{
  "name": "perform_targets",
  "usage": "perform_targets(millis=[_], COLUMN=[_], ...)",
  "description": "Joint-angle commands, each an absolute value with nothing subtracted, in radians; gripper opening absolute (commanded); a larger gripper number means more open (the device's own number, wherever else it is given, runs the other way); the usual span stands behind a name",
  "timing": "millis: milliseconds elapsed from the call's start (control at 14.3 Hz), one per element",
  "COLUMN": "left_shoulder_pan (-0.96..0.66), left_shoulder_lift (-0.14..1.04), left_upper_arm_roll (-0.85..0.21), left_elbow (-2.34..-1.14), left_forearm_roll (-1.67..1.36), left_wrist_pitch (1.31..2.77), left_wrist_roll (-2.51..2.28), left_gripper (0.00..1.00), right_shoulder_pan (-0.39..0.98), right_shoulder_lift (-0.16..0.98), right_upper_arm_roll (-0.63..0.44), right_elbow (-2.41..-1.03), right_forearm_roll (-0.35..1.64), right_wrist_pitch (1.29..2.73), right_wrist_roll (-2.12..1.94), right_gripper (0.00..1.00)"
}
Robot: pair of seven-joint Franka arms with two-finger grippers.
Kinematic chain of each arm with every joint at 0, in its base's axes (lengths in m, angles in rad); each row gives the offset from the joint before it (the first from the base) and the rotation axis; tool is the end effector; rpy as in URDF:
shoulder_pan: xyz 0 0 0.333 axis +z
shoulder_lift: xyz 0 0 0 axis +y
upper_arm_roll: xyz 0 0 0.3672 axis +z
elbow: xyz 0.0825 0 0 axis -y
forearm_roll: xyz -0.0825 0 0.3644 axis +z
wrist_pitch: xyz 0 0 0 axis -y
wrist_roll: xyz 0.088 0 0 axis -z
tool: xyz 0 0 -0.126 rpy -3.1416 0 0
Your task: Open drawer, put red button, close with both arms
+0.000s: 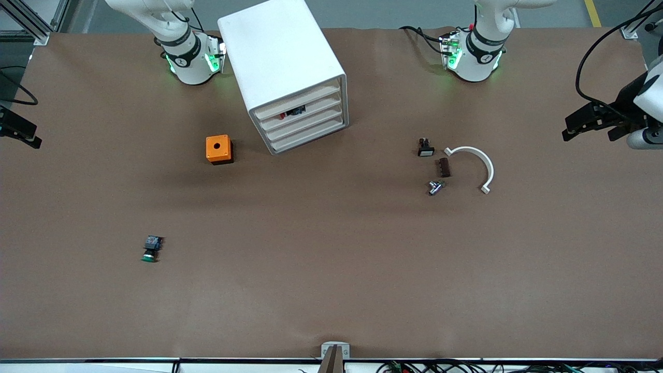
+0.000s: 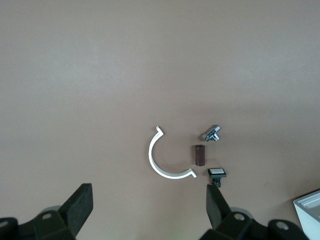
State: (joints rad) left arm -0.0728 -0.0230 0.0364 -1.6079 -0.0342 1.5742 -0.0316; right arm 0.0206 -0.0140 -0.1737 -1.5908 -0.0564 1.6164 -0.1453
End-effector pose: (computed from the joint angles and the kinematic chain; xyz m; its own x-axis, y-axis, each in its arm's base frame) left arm 0.5257 -0.0232 0.6525 0.9999 -0.0047 -0.0118 -0.0043 -0.9994 0.0347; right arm 0.5278 -0.0892 0.6593 0.9995 -0.0054 0.0311 -0.0073 -0.9982 0.0591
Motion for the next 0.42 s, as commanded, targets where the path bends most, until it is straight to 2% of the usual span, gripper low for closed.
perform_targets(millis=[0,349], left_shoulder_pan=[-0.06,-0.06], left_shoulder_lift=[-0.021,-0.023], left_upper_arm_roll=[0.026,0.026], left_elbow=[-1.597,-1.597], left_forearm_roll=[-0.014,-0.017], left_wrist_pitch=[1.562,1.562], left_wrist_roll=[-0.014,-0.012], left_gripper=[1.0,1.0], right_shoulder_pan=[0.003,0.008], right_shoulder_lift=[-0.014,-0.012], right_upper_arm_roll=[-0.156,-0.153], right_elbow=[-1.571,-1.554], right_forearm_roll=[-0.074,-0.068], right_wrist_pitch=[1.595,1.54], right_wrist_roll=[-0.161,-0.164], right_gripper=[1.0,1.0])
